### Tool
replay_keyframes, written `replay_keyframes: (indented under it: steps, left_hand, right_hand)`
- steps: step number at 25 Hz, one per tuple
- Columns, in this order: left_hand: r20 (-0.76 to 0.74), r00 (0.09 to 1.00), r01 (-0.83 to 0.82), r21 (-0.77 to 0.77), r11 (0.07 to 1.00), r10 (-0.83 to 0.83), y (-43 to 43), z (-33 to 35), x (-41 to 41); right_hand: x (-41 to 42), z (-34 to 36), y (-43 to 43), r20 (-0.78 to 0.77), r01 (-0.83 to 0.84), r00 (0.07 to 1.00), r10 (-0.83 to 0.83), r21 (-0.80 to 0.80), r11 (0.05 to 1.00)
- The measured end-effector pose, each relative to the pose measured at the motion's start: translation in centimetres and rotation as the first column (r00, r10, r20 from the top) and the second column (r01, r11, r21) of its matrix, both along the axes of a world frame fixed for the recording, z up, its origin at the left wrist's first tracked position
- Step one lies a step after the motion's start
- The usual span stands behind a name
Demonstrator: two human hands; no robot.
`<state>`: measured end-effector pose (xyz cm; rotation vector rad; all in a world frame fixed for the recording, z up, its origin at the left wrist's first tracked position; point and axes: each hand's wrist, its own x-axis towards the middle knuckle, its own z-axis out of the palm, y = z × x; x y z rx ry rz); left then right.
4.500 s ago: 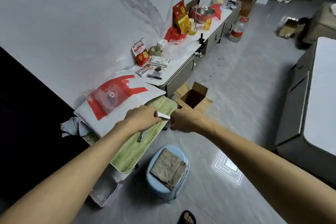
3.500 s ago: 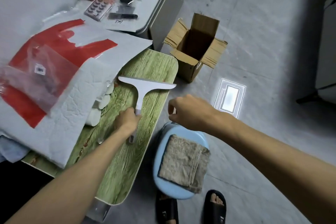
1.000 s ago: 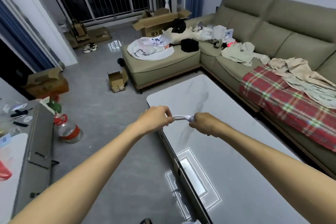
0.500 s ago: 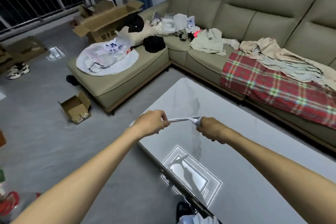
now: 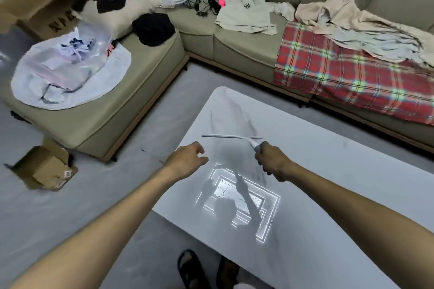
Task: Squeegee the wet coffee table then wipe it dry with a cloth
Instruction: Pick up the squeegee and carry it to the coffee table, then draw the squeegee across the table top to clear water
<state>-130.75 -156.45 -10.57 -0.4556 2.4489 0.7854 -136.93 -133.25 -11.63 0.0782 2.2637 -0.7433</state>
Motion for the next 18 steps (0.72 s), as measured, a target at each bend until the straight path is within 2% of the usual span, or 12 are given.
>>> replay_keyframes:
  steps: [3,7,10,13,18]
  left_hand:
    - [0.040,0.999,0.031,0.013,0.999,-0.031,-2.7,-5.4,-5.7]
    - [0.096,0.989,0.105,0.045,0.993,-0.109,-5.6,-14.1,-11.9]
    - [0.117,0.983,0.133,0.056,0.990,-0.139,-8.2,-20.2,-14.9]
    - [0.107,0.976,0.188,0.045,0.981,-0.192,-9.1,-24.1,-16.6]
    - [0.092,0.938,0.337,-0.025,0.941,-0.334,-9.1,-29.5,-20.1]
  right_hand:
    - [-4.6,-3.4,-2.6,0.034,0.098,0.995,-0.096,-0.036,0.995]
    - [-7.8,-9.8,-5.5,-0.136,0.150,0.981,-0.141,0.052,0.987]
    - [-10.0,-13.7,-7.7,-0.196,0.213,0.960,-0.198,0.055,0.976]
    - [-12.0,-15.5,-8.8,-0.276,0.128,0.956,-0.098,0.094,0.987]
    - [-18.1,-18.3,-10.3,-0.374,-0.029,0.917,0.140,0.286,0.958]
